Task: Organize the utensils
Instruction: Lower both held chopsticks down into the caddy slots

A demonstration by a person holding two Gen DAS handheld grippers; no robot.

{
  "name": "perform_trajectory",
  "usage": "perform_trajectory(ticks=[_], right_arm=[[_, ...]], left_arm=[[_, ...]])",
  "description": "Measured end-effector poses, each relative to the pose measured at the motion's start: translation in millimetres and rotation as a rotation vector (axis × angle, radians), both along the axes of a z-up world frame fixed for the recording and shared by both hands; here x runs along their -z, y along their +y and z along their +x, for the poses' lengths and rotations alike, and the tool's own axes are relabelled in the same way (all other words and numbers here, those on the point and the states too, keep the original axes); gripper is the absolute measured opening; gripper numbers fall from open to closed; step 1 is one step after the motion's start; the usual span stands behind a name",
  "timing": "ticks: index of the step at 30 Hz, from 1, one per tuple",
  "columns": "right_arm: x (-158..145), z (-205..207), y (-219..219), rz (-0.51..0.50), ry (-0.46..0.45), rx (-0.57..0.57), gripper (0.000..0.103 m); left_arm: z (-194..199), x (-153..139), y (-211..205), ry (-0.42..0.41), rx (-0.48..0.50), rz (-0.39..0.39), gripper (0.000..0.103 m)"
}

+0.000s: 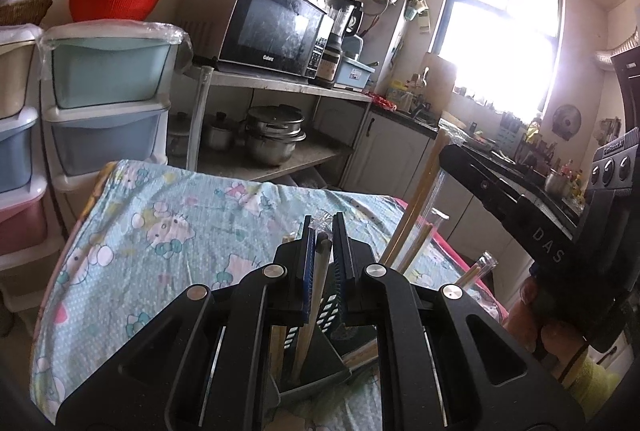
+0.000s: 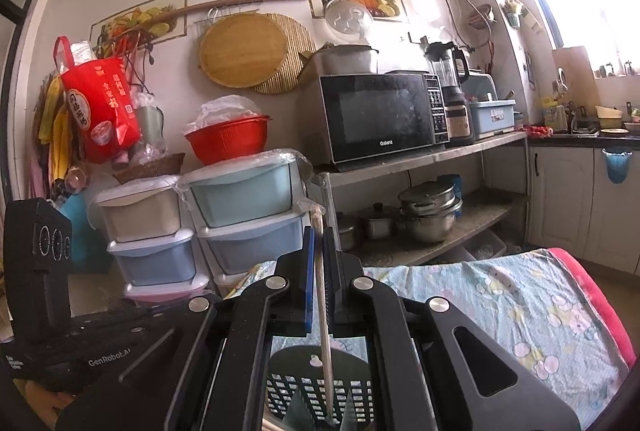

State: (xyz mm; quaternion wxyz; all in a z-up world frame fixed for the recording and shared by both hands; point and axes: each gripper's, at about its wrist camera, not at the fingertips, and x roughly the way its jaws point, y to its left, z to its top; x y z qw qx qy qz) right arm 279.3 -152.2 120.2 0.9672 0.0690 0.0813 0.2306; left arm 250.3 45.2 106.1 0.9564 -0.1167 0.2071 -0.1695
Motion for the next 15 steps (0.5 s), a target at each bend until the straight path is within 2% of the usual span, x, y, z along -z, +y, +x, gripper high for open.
perform_trajectory(ticks=[15], right_arm=[[24, -1, -14, 0.023, 0.091, 0.033, 0.008]], left_arm=[[-2, 8, -1, 0.028, -0.012, -0.003, 0.006]])
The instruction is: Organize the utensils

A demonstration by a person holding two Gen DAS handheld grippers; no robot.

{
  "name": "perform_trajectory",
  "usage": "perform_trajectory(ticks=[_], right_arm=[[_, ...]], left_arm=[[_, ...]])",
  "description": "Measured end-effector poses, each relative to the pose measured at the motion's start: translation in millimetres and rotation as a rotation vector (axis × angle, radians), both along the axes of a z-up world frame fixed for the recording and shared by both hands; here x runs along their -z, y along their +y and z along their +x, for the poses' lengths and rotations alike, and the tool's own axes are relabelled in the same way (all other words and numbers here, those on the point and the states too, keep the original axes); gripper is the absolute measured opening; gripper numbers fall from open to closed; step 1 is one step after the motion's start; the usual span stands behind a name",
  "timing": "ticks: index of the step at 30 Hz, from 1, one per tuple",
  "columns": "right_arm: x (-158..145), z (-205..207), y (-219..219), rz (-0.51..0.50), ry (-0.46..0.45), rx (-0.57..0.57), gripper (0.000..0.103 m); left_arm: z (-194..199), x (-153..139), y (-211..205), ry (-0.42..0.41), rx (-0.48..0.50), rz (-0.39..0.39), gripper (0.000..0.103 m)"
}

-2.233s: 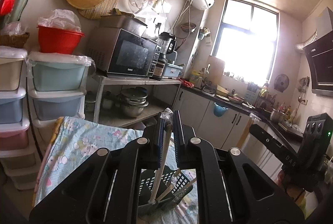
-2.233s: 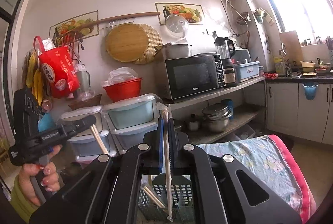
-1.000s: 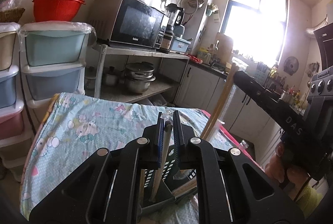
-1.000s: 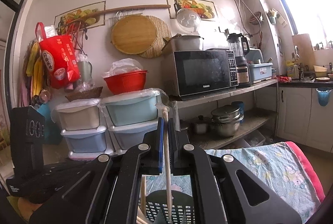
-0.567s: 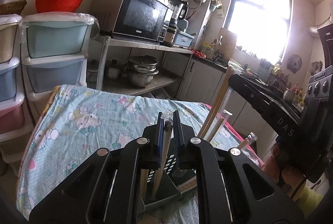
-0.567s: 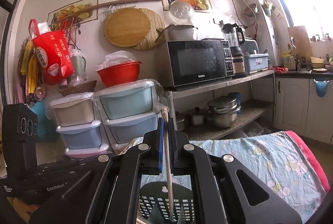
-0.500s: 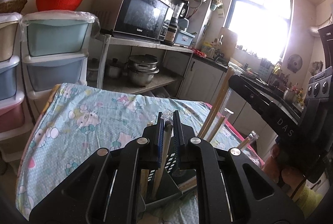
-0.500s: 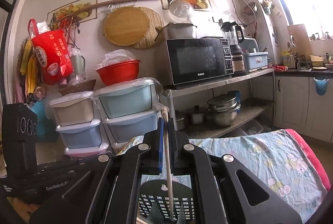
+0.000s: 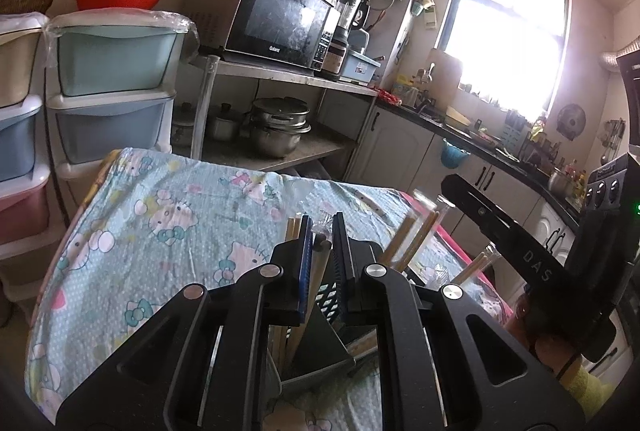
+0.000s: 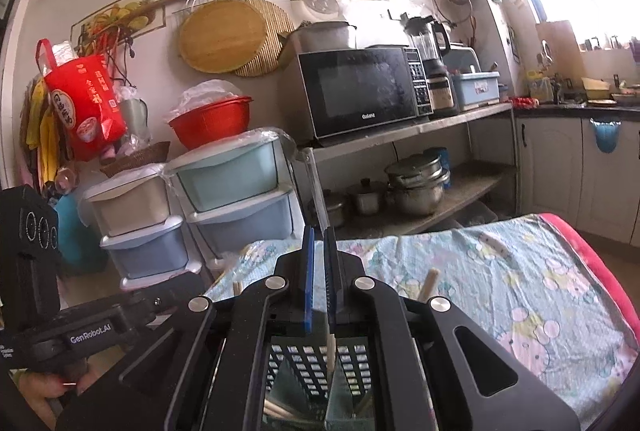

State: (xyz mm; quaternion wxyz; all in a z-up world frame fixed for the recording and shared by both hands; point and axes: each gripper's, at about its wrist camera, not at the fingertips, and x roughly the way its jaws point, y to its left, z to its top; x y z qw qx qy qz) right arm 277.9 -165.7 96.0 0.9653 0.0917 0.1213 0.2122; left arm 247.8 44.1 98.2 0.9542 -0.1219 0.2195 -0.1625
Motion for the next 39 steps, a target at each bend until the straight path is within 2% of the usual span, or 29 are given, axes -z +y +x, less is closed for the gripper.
perform_trajectory(ticks=[3, 8, 10, 12, 20, 22, 26, 30, 35, 39], right_arm=[[3, -5, -4, -0.001, 0.006, 0.012, 0.019], [4, -14, -11, -0.005, 0.012, 0.023, 0.024], [5, -18, -12, -0.011, 0.019, 0.028, 0.026], [5, -20, -14, -0.015, 0.026, 0.032, 0.028], [11, -25, -21, -0.013, 0.068, 0.048, 0.033], [11, -27, -23, -0.013, 0.069, 0.05, 0.036], [9, -32, -25, -0.013, 0.065, 0.048, 0.04], [7, -38, -25, -0.026, 0.06, 0.044, 0.045], [4, -47, -25, -0.033, 0.05, 0.045, 0.056], [1, -55, -27, -0.026, 0.04, 0.035, 0.063]], left_arm=[[-2, 2, 0, 0.004, -0.002, 0.001, 0.006], [-4, 4, 2, 0.008, -0.01, -0.005, 0.006], [-6, 4, 4, 0.011, -0.015, -0.009, 0.01], [-8, 5, 6, 0.017, -0.021, -0.019, 0.02], [-17, 7, 15, 0.023, -0.044, -0.055, 0.047], [-20, 6, 17, 0.019, -0.051, -0.057, 0.053], [-27, 5, 20, 0.009, -0.066, -0.062, 0.073], [-33, 3, 23, 0.005, -0.08, -0.065, 0.086], [-41, 1, 26, -0.004, -0.098, -0.064, 0.092], [-50, 0, 29, -0.009, -0.114, -0.066, 0.092]])
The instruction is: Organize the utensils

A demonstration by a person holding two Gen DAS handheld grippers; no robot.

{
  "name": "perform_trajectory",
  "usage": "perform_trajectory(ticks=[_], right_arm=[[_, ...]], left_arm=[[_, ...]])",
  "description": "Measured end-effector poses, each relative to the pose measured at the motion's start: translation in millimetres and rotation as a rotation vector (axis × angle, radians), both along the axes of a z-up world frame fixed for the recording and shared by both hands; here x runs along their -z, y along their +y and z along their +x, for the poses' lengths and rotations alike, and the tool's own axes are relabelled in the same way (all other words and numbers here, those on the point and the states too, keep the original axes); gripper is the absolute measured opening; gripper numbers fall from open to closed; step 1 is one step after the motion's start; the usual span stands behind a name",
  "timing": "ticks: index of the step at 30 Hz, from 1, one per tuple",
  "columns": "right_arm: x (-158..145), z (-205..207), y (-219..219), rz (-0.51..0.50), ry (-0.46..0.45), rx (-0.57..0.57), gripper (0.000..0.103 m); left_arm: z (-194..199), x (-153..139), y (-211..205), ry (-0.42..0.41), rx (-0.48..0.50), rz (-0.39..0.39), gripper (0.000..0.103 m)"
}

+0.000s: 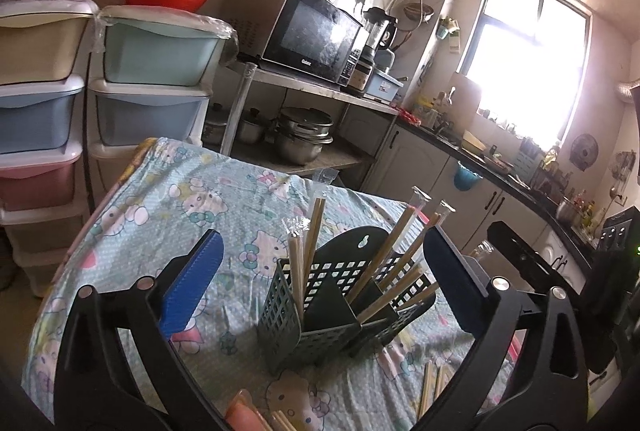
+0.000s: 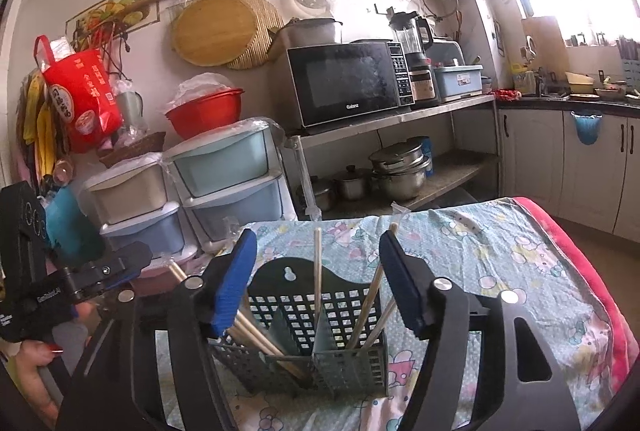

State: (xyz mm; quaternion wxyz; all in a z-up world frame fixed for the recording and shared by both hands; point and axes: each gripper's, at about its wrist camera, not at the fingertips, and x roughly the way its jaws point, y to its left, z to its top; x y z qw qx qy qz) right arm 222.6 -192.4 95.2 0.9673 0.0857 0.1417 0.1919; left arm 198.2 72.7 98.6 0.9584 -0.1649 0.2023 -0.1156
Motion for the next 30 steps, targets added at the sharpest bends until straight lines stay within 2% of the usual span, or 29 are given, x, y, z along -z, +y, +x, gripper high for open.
perform_trajectory(ticks=[7, 30], right_arm=[[-4, -16, -1, 0.0, -0.017, -0.007, 0.07], [1, -52, -18, -0.031, 0.011, 0.018, 0.071]], left_arm=[[-13, 4, 5, 0.012, -0.019, -0.017, 0.092], [-46, 11, -2, 0.024, 0.003, -0.01, 0.092]])
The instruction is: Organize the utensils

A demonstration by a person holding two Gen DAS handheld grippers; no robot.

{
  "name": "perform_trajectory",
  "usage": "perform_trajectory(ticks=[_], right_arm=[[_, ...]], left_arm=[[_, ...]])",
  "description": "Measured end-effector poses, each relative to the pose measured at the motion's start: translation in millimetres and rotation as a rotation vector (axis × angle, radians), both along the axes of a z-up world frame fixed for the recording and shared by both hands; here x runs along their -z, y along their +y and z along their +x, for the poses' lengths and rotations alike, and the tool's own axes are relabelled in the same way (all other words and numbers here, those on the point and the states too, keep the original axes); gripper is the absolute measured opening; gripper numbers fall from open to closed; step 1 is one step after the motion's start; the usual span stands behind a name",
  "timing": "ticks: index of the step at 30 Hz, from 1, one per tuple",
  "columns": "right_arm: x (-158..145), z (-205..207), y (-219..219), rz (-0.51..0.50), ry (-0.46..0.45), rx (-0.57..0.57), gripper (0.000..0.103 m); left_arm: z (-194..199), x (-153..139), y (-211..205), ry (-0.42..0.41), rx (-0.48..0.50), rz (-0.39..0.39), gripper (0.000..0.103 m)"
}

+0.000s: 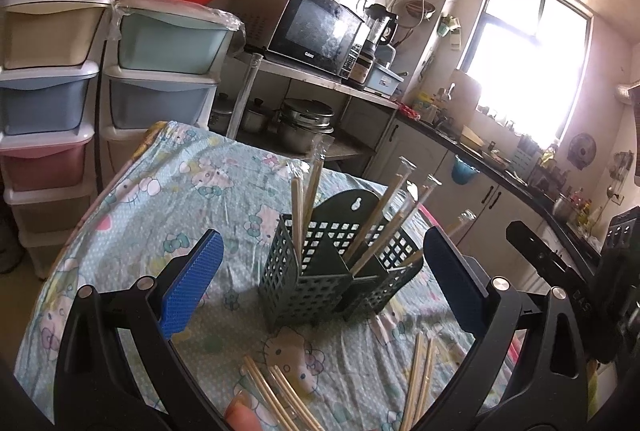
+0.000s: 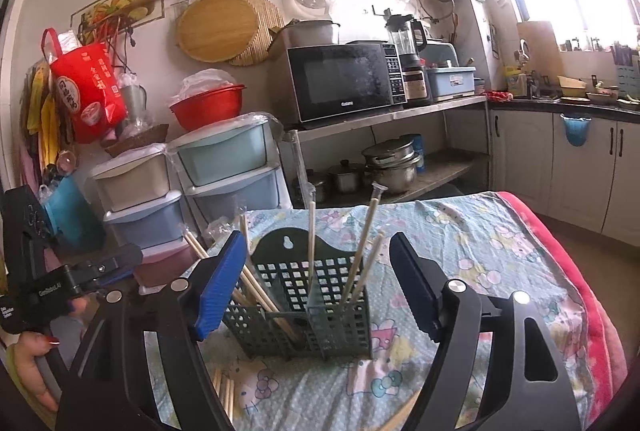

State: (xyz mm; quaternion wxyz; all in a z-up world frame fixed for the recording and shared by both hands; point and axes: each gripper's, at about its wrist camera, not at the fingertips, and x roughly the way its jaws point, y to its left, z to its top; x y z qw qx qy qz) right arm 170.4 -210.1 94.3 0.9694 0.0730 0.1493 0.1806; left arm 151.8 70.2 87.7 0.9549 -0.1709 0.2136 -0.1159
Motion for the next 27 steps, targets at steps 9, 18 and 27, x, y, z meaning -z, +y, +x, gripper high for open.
perform_trajectory(ticks=[9, 18, 27], right_arm=[[5, -13, -17, -0.004, 0.01, 0.039, 0.071], [13, -19, -30, -0.013, 0.038, 0.07, 0.071], [28, -24, -31, -0.032, 0.082, 0.064, 0.071]], left_arm=[[-9, 11, -3, 0.027, 0.008, 0.002, 0.092], [-13, 22, -4, 0.057, 0.012, -0.003, 0.092], [-19, 34, -14, 0.089, 0.037, 0.02, 0.092]])
